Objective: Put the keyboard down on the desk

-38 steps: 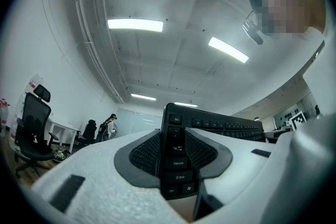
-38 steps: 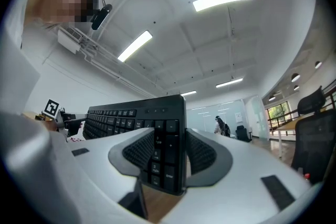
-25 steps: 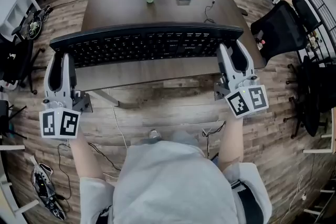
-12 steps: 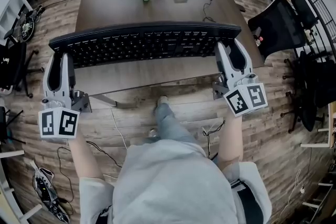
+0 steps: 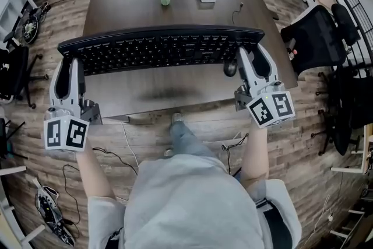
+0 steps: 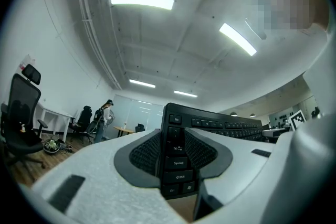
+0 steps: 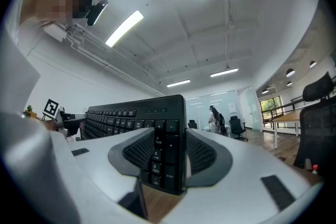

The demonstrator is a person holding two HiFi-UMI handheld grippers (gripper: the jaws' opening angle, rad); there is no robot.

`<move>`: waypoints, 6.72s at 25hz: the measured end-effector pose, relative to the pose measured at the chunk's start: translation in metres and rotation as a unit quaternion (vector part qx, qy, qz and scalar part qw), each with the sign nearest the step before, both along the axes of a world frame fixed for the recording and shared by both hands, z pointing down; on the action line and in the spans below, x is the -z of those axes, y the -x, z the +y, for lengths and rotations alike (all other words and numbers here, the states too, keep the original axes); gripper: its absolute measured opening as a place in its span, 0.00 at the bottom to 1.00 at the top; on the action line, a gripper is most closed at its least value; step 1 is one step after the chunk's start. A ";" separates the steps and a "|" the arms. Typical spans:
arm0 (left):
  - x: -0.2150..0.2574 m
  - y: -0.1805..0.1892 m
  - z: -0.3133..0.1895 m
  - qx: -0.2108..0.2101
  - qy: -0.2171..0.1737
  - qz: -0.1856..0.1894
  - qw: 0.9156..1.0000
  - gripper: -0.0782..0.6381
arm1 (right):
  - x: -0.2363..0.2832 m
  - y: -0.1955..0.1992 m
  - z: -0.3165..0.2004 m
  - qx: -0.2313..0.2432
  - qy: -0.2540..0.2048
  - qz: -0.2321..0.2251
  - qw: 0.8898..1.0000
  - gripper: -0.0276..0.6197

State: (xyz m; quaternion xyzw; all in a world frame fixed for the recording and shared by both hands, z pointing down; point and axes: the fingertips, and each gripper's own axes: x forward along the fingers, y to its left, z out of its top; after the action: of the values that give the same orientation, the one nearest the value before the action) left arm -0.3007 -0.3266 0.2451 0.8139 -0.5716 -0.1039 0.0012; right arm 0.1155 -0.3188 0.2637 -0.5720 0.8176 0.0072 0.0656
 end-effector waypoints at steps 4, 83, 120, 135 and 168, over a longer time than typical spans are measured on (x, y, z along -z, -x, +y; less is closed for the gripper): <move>-0.009 -0.002 -0.005 0.010 0.005 0.002 1.000 0.30 | -0.007 -0.002 -0.011 0.007 0.006 0.002 1.000 0.33; -0.335 -0.042 -0.142 0.068 0.380 -0.049 0.921 0.30 | -0.330 -0.040 -0.166 0.039 0.392 0.017 0.919 0.33; -0.355 -0.035 -0.172 0.077 0.366 -0.102 0.922 0.29 | -0.353 -0.036 -0.193 0.023 0.429 0.049 0.902 0.33; -0.277 -0.057 -0.147 0.059 0.272 -0.128 0.952 0.12 | -0.285 -0.019 -0.162 0.002 0.323 0.092 0.942 0.06; -0.116 -0.052 -0.021 0.009 0.105 -0.124 0.987 0.12 | -0.125 0.031 -0.029 -0.037 0.148 0.072 0.986 0.07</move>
State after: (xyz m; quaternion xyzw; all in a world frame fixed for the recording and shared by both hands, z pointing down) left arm -0.2487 -0.3475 0.3612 0.8106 -0.5825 0.0581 0.0153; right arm 0.0850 -0.3474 0.3889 -0.6035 0.7904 -0.0700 -0.0788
